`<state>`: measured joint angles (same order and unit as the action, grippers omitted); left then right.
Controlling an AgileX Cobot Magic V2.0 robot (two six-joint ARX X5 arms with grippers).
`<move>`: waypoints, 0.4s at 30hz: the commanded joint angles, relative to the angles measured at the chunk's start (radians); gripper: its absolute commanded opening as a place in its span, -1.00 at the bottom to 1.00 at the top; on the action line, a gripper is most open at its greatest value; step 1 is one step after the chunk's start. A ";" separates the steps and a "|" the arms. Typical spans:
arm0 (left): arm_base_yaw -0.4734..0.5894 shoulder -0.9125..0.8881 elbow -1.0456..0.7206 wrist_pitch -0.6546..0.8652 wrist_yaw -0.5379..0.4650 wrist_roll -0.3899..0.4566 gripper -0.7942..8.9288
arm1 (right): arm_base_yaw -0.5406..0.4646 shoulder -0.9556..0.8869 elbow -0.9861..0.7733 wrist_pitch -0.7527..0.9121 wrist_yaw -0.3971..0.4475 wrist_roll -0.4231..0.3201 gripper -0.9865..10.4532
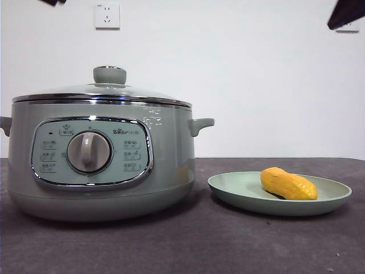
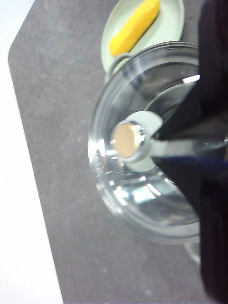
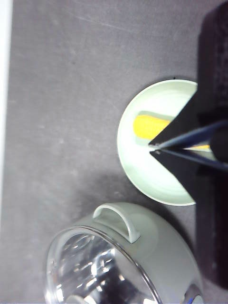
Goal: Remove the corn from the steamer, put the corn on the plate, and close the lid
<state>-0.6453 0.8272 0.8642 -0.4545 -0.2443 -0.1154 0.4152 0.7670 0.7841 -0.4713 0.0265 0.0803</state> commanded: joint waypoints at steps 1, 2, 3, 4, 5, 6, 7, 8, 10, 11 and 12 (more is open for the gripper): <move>-0.032 -0.074 -0.141 0.079 -0.031 0.003 -0.85 | 0.002 -0.097 -0.146 0.103 0.005 0.050 -0.85; -0.043 -0.105 -0.196 0.114 -0.045 0.002 -0.85 | 0.001 -0.142 -0.209 0.152 0.006 0.060 -0.85; -0.052 -0.127 -0.241 0.150 -0.044 0.003 -0.85 | 0.001 -0.179 -0.261 0.185 0.007 0.069 -0.85; -0.059 -0.141 -0.266 0.167 -0.042 0.003 -0.85 | 0.001 -0.200 -0.293 0.190 0.008 0.088 -0.85; -0.063 -0.142 -0.267 0.159 -0.041 0.002 -0.85 | -0.001 -0.203 -0.299 0.172 0.009 0.116 -0.84; -0.063 -0.142 -0.267 0.144 -0.038 0.003 -0.84 | -0.003 -0.201 -0.298 0.163 0.009 0.125 -0.82; -0.063 -0.142 -0.267 0.130 -0.041 0.004 -0.84 | -0.003 -0.197 -0.298 0.158 0.008 0.125 -0.82; -0.063 -0.141 -0.267 0.118 -0.041 0.004 -0.84 | -0.003 -0.196 -0.298 0.153 0.007 0.125 -0.82; -0.063 -0.138 -0.267 0.100 -0.041 0.004 -0.84 | -0.002 -0.195 -0.298 0.143 0.006 0.124 -0.82; -0.062 -0.138 -0.267 0.094 -0.041 0.004 -0.84 | -0.002 -0.195 -0.298 0.140 0.006 0.124 -0.82; -0.062 -0.138 -0.267 0.091 -0.043 0.004 -0.84 | -0.002 -0.195 -0.298 0.140 0.006 0.124 -0.82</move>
<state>-0.7052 0.6899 0.6003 -0.3664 -0.2821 -0.1162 0.4129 0.5735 0.4892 -0.3359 0.0296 0.1917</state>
